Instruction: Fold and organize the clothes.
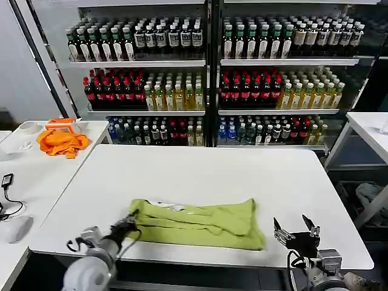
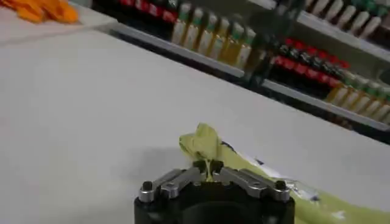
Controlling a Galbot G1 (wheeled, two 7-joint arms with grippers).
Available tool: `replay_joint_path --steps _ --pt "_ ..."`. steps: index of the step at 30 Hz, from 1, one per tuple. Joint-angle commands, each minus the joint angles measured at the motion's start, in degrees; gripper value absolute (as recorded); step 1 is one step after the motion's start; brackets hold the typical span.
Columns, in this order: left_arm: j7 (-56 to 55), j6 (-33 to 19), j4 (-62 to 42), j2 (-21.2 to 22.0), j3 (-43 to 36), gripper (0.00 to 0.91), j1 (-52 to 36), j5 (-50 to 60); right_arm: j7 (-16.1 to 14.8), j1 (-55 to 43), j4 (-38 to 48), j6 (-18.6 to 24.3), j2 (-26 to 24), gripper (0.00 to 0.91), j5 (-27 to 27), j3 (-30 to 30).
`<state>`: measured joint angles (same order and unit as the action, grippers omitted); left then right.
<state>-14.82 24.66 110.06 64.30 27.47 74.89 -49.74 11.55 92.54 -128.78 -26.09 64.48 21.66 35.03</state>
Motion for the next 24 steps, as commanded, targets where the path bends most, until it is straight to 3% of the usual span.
replay_joint_path --steps 1,4,5,9,14,17,24 --pt "0.22 0.17 -1.20 -8.10 11.03 0.020 -2.08 -6.45 0.02 -0.31 -0.11 -0.01 -0.42 0.907 0.49 -0.04" --pt "-1.51 1.92 2.19 -8.27 11.73 0.020 -1.48 -14.98 0.03 -0.49 0.07 0.01 -0.50 0.907 0.47 -0.11" --pt "-1.62 2.47 4.32 -7.37 11.41 0.020 -0.68 -21.39 0.04 -0.53 0.09 0.02 -0.51 0.907 0.45 -0.12" --pt "-2.19 2.03 10.67 -2.20 7.39 0.020 0.76 -28.26 0.04 -0.51 0.20 0.05 -0.56 0.907 0.33 -0.12" --pt "-2.39 0.51 13.39 5.75 0.48 0.020 -0.76 -30.58 0.02 -0.11 0.55 0.33 -1.16 0.907 0.30 -0.01" --pt "-2.46 0.06 13.22 8.25 -3.34 0.020 -2.44 -30.71 -0.06 -0.04 0.53 0.25 -1.49 0.907 0.39 0.33" --pt "-2.81 -0.70 10.83 10.12 -10.10 0.020 -4.59 -28.67 -0.10 -0.15 0.47 0.02 -1.09 0.907 0.36 0.36"
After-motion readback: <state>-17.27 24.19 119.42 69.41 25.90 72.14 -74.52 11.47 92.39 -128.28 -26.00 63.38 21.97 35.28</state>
